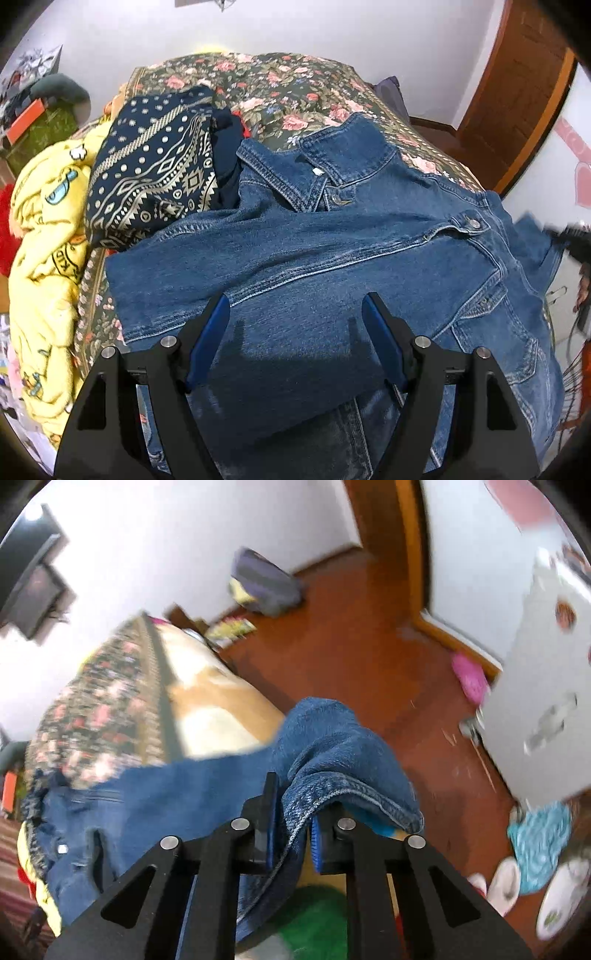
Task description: Fold large clothes
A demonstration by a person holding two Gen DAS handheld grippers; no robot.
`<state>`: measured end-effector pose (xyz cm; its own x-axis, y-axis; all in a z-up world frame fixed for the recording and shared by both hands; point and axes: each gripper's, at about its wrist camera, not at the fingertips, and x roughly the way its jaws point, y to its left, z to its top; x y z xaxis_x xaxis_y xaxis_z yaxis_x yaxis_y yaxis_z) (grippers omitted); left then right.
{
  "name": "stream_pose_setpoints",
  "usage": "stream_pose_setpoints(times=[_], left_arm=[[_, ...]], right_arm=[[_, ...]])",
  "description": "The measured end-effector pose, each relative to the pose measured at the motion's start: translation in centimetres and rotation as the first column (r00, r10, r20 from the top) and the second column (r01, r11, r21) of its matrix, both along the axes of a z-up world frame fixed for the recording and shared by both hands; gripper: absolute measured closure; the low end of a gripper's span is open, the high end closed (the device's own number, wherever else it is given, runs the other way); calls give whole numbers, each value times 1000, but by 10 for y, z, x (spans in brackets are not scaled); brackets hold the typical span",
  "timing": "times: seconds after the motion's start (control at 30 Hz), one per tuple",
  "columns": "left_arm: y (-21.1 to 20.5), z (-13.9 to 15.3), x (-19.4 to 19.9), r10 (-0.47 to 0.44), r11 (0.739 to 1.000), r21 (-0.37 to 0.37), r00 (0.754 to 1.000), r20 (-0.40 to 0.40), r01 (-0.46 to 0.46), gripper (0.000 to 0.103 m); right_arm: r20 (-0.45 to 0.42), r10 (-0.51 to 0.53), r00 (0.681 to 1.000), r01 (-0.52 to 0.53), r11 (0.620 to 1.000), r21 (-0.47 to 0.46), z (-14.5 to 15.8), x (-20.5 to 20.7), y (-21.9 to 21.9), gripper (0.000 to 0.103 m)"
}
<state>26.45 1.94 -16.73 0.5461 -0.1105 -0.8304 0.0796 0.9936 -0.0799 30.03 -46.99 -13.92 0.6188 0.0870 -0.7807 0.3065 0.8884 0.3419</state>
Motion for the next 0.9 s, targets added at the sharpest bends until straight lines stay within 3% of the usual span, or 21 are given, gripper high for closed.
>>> stream_pose_setpoints(times=[0.1, 0.2, 0.33, 0.43, 0.6, 0.7, 0.77, 0.83, 0.9], left_arm=[[-1, 7, -6, -15, 1000, 10, 1000, 27, 15, 30], [0, 13, -12, -24, 1000, 15, 998, 51, 23, 30], [2, 16, -18, -32, 999, 27, 997, 66, 30, 30], [5, 15, -24, -32, 999, 33, 997, 72, 29, 30], [15, 11, -32, -25, 1000, 17, 998, 57, 25, 30], [20, 7, -36, -20, 1000, 19, 998, 53, 19, 30], [23, 5, -37, -13, 1000, 17, 999, 48, 13, 30], [24, 2, -37, -7, 1000, 12, 999, 43, 7, 30], [26, 0, -37, -2, 1000, 3, 999, 34, 2, 30]], right_arm=[[100, 82, 992, -82, 997, -6, 45, -1, 27, 93], [190, 193, 963, -191, 981, -31, 84, -1, 70, 93], [249, 377, 892, -375, 925, -57, 108, -7, 139, 93], [211, 503, 838, -508, 861, -38, 92, -13, 188, 93], [9, 648, 761, -648, 761, 22, 29, -15, 244, 92], [-82, 668, 739, -667, 744, 48, 9, -16, 255, 87], [-80, 667, 741, -664, 745, 61, 9, -16, 253, 82], [-72, 657, 750, -652, 754, 79, 14, -16, 243, 61], [-43, 632, 774, -629, 775, 64, 25, -18, 238, 50]])
